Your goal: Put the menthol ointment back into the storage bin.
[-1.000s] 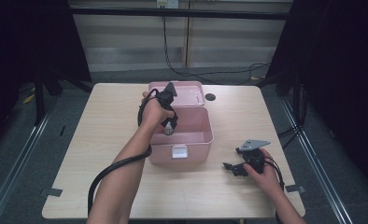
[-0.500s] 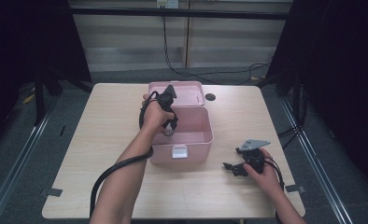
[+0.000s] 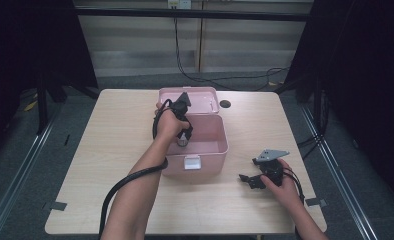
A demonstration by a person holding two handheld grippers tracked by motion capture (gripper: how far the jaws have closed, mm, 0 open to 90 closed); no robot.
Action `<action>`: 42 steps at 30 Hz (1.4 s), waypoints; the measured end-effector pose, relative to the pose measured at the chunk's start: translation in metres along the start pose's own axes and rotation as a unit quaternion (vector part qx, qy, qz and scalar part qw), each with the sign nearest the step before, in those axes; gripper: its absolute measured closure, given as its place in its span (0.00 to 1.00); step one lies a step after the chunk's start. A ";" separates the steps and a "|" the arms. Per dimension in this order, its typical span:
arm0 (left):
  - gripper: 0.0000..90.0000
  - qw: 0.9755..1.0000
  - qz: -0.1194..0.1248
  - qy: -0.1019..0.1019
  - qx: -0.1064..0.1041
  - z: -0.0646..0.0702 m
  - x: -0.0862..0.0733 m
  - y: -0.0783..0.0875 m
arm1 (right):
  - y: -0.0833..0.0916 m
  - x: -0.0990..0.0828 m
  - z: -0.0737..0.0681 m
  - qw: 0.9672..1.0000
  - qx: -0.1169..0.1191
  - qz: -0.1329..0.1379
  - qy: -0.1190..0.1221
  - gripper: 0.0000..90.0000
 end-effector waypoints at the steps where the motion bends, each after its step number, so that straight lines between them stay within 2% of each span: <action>1: 0.56 1.000 0.003 0.002 -0.002 0.001 0.001 -0.001 | 0.000 0.000 0.000 1.000 0.000 0.000 0.000 0.15; 21: 0.56 1.000 0.013 0.011 -0.001 0.002 0.001 -0.013 | 0.000 0.000 0.000 1.000 0.001 0.000 0.000 0.15; 25: 0.56 1.000 0.011 0.004 -0.001 0.003 0.000 -0.016 | 0.000 0.000 0.000 1.000 0.001 0.000 0.000 0.15; 29: 0.56 1.000 0.012 0.007 -0.002 0.004 0.000 -0.019 | 0.000 0.000 0.000 1.000 0.000 0.000 0.000 0.15; 30: 0.56 1.000 0.012 0.012 -0.004 0.005 0.000 -0.019 | 0.000 0.000 0.000 1.000 0.000 0.000 0.000 0.15; 42: 0.55 1.000 0.020 0.012 0.002 0.003 0.003 -0.020 | 0.000 0.000 0.000 1.000 0.000 0.000 0.000 0.16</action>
Point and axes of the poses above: each handheld gripper's, and its own axes: y roughly backward along the jaws, x roughly out of its top, z roughly to its right, the point moved 10 cm from there along -y, roughly forward along the jaws, and after that the axes turned 6 degrees about y, right-handed, at the moved point
